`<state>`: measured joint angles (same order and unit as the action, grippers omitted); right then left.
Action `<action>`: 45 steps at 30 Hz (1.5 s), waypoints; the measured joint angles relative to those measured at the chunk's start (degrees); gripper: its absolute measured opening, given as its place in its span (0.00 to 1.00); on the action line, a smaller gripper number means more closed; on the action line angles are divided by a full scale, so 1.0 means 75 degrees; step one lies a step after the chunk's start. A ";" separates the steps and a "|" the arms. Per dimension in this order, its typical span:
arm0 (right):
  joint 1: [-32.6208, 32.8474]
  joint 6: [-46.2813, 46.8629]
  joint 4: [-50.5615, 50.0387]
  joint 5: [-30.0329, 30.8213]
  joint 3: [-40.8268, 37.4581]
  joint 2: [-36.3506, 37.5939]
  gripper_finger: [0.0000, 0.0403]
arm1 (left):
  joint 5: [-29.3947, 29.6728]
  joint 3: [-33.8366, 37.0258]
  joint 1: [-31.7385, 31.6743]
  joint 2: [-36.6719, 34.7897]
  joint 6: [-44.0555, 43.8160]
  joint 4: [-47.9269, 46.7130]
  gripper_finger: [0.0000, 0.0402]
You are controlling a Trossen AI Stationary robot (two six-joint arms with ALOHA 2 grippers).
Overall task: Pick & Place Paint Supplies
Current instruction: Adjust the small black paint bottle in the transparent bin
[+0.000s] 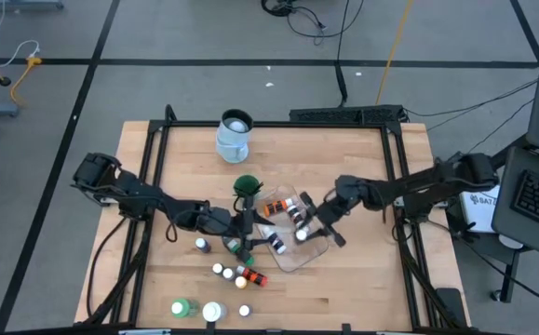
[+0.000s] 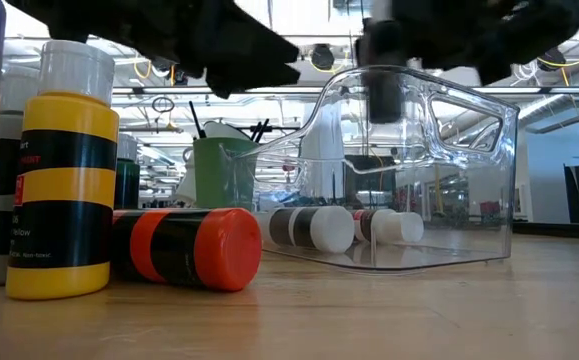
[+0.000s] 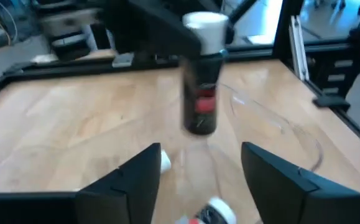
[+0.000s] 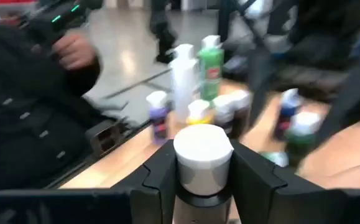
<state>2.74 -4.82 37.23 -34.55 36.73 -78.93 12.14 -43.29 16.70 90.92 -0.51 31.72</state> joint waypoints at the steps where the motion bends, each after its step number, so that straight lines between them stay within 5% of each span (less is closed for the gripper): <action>1: 0.0089 -0.0045 -0.0131 0.0079 -0.0109 0.0096 0.27 | 0.0006 0.0000 0.0030 -0.0082 -0.0003 -0.0058 0.58; 10: 0.0554 -0.0609 0.2117 0.2186 -0.1518 -0.0244 0.27 | 0.0184 -0.0012 0.0109 -0.0352 0.0003 -0.0228 0.60; 30: 0.1003 0.0570 0.4080 0.2188 -0.1315 -0.2825 0.27 | 0.0192 -0.0006 0.0100 -0.0344 0.0003 -0.0348 0.61; 45: 0.0939 0.0187 0.4222 0.2219 -0.1306 -0.3025 0.37 | 0.0192 -0.0006 0.0100 -0.0344 -0.0009 -0.0404 0.61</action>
<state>9.78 -3.42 68.90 -17.91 26.94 -101.62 13.58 -43.33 17.45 88.33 -0.58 28.69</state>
